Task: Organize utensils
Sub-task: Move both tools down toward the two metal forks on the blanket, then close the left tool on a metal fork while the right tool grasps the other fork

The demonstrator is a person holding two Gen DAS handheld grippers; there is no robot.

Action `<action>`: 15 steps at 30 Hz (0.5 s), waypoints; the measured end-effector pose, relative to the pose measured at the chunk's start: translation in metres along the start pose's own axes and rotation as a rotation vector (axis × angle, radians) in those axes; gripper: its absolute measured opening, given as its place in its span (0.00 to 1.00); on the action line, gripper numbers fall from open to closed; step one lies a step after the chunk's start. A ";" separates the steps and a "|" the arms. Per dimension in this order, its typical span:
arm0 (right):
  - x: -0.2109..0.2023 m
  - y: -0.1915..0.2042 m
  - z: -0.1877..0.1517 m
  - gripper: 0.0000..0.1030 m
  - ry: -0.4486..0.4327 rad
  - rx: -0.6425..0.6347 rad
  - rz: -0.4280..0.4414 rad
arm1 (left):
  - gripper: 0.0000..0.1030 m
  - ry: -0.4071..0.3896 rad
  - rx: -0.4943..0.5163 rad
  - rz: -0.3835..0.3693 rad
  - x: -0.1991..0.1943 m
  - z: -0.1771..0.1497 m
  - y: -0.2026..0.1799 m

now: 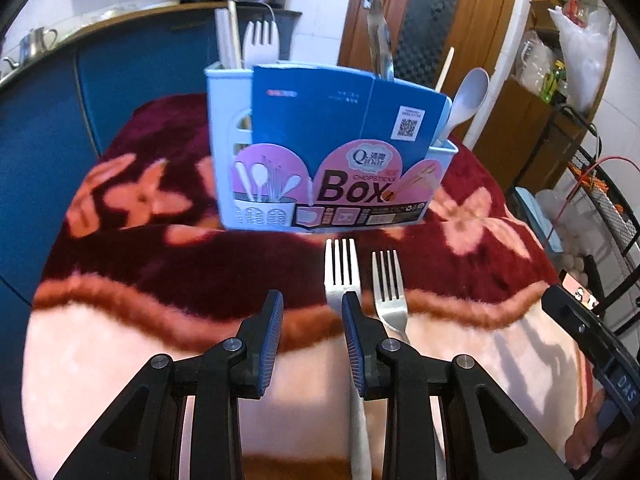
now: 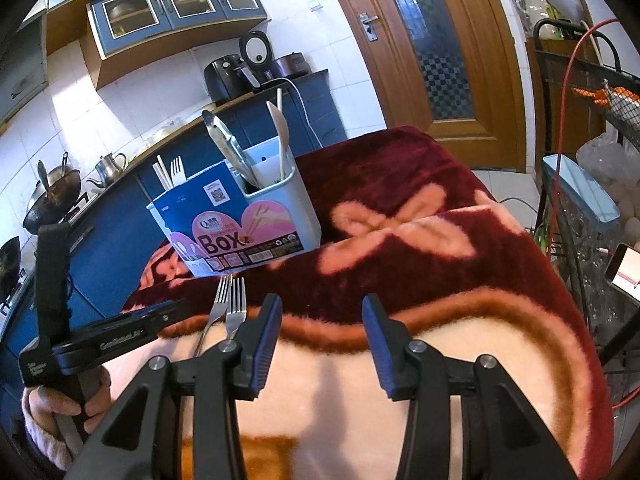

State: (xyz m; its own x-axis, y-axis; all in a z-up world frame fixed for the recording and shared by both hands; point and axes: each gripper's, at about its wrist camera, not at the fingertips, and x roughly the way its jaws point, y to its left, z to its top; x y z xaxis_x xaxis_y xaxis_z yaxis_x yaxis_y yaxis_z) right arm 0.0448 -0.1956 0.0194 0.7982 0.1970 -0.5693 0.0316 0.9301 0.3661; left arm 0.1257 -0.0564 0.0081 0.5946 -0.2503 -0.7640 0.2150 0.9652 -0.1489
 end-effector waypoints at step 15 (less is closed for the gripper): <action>0.005 -0.005 -0.001 0.44 0.011 0.009 0.000 | 0.34 0.065 0.046 -0.005 0.039 0.013 -0.007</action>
State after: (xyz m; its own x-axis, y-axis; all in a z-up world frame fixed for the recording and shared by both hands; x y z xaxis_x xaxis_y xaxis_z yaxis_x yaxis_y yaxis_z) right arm 0.0478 -0.1989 0.0145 0.7915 0.2006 -0.5772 0.0368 0.9272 0.3728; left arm 0.1577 -0.0736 -0.0124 0.5426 -0.2479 -0.8026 0.2535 0.9592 -0.1249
